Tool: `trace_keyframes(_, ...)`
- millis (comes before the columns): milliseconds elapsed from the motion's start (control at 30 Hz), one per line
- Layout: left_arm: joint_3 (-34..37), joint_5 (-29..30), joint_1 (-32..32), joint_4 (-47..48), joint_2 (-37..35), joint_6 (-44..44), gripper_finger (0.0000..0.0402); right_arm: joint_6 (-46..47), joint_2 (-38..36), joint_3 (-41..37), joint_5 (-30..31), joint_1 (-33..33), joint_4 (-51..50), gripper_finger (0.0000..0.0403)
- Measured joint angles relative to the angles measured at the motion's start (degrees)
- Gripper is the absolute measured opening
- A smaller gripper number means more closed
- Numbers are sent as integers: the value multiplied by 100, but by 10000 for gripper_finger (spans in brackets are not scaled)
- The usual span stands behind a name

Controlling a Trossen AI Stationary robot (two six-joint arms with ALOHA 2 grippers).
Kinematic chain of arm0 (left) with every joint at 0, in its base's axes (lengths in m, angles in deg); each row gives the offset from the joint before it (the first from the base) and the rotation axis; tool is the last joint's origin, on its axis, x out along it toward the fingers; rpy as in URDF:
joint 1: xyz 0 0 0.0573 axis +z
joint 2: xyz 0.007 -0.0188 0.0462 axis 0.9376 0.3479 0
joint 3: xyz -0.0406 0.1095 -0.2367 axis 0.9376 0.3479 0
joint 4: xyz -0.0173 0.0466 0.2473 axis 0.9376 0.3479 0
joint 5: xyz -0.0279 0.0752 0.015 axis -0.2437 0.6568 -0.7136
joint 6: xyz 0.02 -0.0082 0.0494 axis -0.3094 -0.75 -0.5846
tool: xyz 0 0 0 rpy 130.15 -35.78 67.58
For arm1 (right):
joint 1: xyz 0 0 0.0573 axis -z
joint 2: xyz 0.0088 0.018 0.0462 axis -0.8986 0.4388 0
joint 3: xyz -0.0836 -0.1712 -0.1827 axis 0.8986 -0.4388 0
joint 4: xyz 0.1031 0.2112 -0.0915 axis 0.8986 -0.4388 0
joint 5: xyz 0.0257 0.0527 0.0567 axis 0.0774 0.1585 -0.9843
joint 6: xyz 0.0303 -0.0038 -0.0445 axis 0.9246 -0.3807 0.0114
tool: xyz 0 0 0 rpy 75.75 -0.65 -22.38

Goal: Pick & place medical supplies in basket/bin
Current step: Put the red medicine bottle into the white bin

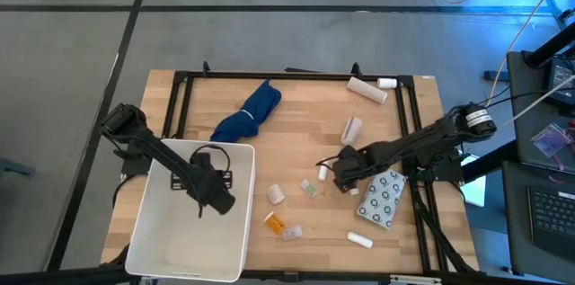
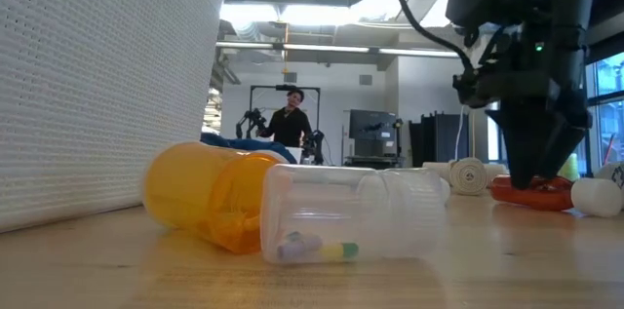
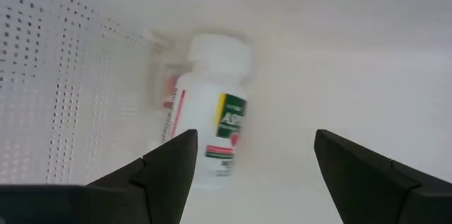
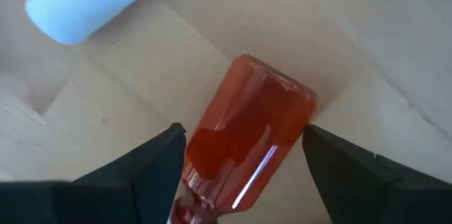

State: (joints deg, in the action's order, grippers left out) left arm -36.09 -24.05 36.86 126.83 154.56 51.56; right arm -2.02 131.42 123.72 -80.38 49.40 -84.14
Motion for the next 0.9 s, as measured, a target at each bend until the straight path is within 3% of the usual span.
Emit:
trace_keyframes(367,-1103,538,-1,1072,-4,-8,279,-453,283,-2,2,13,269,282)
trace_keyframes(633,-1937,913,1,1083,-4,-8,279,-701,283,-2,49,70,292,278)
trace_keyframes(900,-2146,949,1,1021,-9,-8,279,-1001,283,-2,52,226,296,210)
